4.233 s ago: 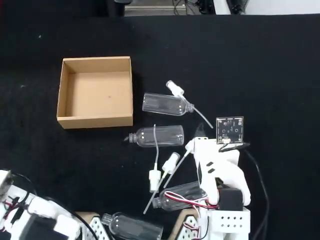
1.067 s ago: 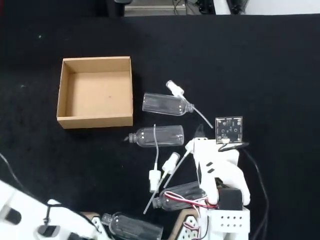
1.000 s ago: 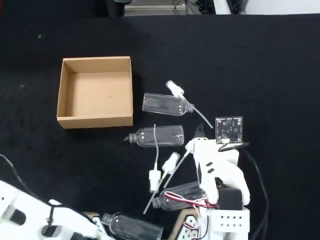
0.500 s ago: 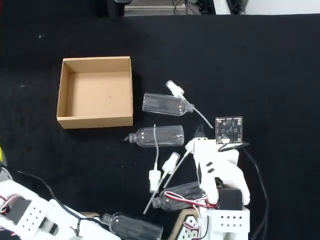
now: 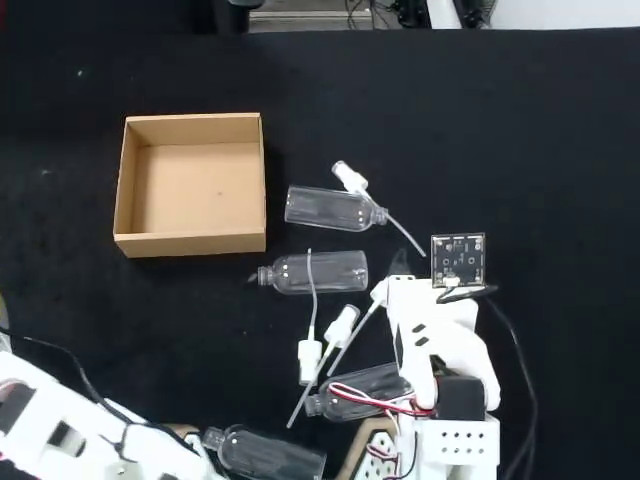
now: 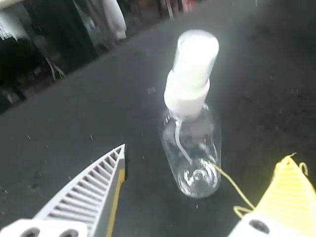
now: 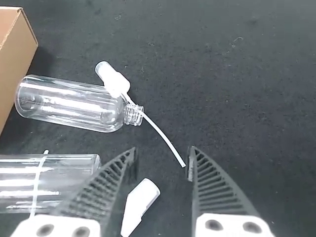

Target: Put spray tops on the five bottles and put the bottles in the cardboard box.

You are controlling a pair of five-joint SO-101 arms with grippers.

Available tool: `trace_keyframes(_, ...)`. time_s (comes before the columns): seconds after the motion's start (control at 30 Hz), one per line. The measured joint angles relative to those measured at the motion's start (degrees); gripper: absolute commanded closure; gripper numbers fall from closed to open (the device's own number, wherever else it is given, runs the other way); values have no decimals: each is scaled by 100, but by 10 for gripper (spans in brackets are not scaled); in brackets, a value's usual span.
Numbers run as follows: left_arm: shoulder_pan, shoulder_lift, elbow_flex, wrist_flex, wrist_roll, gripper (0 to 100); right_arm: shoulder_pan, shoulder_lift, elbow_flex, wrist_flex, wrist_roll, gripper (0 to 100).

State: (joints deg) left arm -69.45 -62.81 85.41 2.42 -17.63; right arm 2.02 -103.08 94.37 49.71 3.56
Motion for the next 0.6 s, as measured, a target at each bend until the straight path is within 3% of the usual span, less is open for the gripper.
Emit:
trace_keyframes(0.1,0,695,-141,-501,18,568,0,0,0,-9,0,861)
trace_keyframes(0.3,0,1776,-44,-2532,9,568,0,0,0,-9,0,861)
trace_keyframes(0.6,35,3446,-835,-2866,9,568,0,0,0,-9,0,861)
